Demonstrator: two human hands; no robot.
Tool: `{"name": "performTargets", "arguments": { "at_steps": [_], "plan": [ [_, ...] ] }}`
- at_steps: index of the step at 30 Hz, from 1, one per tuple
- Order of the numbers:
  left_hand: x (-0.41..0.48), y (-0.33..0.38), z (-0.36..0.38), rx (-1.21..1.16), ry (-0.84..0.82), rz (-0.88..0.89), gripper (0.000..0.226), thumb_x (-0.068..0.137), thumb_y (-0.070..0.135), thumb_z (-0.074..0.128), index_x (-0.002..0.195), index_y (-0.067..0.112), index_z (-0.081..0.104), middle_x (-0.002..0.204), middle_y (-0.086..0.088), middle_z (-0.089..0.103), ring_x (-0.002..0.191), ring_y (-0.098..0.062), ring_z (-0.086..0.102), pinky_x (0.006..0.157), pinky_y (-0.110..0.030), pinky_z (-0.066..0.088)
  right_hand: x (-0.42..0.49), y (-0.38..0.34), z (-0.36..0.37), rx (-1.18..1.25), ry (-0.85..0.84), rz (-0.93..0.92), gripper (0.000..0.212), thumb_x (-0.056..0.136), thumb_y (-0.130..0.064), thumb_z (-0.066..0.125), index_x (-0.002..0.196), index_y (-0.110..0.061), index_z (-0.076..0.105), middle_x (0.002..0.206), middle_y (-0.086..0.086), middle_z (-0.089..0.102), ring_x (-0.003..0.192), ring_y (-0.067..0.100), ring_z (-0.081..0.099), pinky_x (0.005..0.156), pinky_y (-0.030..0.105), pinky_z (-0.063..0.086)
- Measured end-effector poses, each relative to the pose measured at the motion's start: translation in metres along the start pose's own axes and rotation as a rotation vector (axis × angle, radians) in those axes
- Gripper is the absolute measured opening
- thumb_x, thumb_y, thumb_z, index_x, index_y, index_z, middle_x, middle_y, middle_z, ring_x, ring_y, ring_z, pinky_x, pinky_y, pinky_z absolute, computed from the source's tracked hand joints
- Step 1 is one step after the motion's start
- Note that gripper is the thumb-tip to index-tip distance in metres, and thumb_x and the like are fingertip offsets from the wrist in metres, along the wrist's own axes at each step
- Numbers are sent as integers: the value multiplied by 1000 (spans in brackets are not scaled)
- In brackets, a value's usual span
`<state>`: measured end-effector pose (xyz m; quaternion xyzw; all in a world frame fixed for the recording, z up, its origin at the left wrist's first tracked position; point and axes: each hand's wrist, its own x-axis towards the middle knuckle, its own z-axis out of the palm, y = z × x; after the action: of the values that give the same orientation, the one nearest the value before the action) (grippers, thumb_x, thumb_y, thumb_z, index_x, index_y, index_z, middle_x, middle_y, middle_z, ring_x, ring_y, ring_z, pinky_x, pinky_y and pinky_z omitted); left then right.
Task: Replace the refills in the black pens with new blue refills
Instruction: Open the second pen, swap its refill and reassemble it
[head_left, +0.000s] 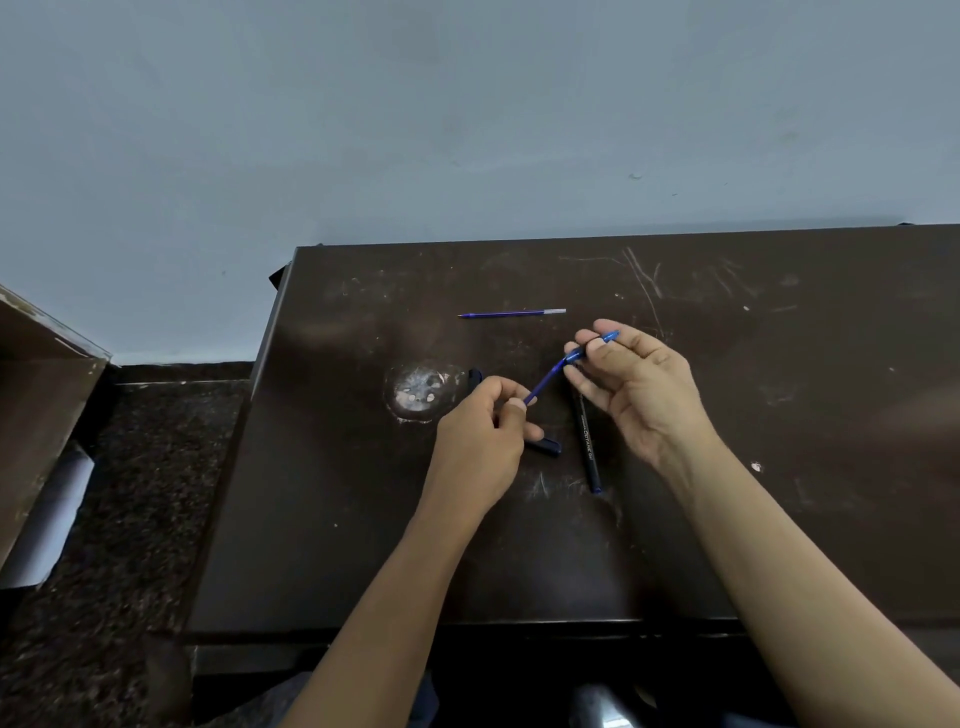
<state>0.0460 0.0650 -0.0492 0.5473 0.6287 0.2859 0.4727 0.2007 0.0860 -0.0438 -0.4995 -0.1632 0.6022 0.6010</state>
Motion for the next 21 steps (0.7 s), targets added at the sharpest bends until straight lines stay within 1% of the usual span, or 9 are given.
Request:
{"name": "performTargets", "arguments": {
  "at_steps": [3, 6, 8, 10, 13, 15, 16, 19, 21],
  "plan": [
    [0, 0, -2, 45, 6, -14, 17, 97, 23, 46, 90, 33, 58, 70, 8, 70, 46, 12, 48, 43, -6, 36, -3, 8, 2, -364, 65, -177, 27, 84, 1, 66, 110, 1, 59, 82, 15, 67, 74, 17, 68, 72, 28, 60],
    [1, -1, -5, 55, 49, -48, 17, 97, 23, 45, 88, 33, 56, 71, 9, 70, 46, 10, 49, 43, -6, 36, -5, 13, 4, -543, 106, -263, 24, 82, -3, 69, 105, -3, 63, 80, 21, 69, 71, 20, 68, 75, 31, 59],
    [3, -3, -8, 50, 106, -71, 18, 97, 24, 44, 86, 34, 55, 70, 9, 69, 47, 5, 50, 42, -7, 37, -5, 16, 3, -597, 138, -278, 17, 80, -8, 71, 97, -8, 66, 81, 19, 71, 67, 16, 68, 73, 29, 58],
    [4, -4, -11, 60, 162, -92, 16, 97, 24, 43, 89, 32, 54, 70, 11, 68, 52, 4, 51, 45, -13, 36, -4, 19, 1, -757, 147, -307, 10, 76, -12, 73, 85, -14, 67, 79, 10, 71, 68, 13, 67, 68, 25, 56],
    [6, -6, -13, 34, 212, -93, 15, 98, 23, 42, 91, 31, 53, 70, 11, 66, 59, 13, 56, 46, -8, 38, -4, 24, 0, -1095, 7, -346, 10, 74, -12, 73, 74, -19, 65, 73, -5, 68, 69, 7, 62, 61, 8, 46],
    [7, -6, -13, 7, 216, -94, 14, 98, 21, 42, 92, 29, 52, 73, 10, 66, 59, 24, 51, 50, 2, 35, -7, 28, 1, -1244, -110, -391, 10, 76, -10, 70, 78, -18, 65, 74, -10, 64, 71, 3, 60, 65, 5, 45],
    [7, -5, -12, 2, 215, -99, 13, 98, 21, 42, 93, 29, 52, 73, 10, 66, 58, 25, 49, 50, 4, 33, -8, 30, 2, -1314, -159, -415, 9, 77, -10, 69, 81, -17, 65, 76, -10, 63, 74, 4, 60, 69, 9, 47],
    [6, -6, -11, 7, 215, -95, 15, 97, 21, 43, 90, 29, 52, 70, 11, 66, 57, 24, 49, 50, 3, 34, -9, 33, 3, -1462, -240, -419, 8, 80, -15, 67, 87, -19, 65, 85, -6, 65, 88, 12, 58, 79, 29, 51],
    [6, -6, -11, 10, 206, -93, 18, 97, 21, 43, 85, 31, 51, 70, 10, 67, 56, 22, 50, 50, 2, 34, -9, 33, 2, -1509, -236, -396, 9, 81, -18, 66, 88, -23, 65, 89, -4, 64, 93, 12, 53, 79, 30, 49]
  ]
}}
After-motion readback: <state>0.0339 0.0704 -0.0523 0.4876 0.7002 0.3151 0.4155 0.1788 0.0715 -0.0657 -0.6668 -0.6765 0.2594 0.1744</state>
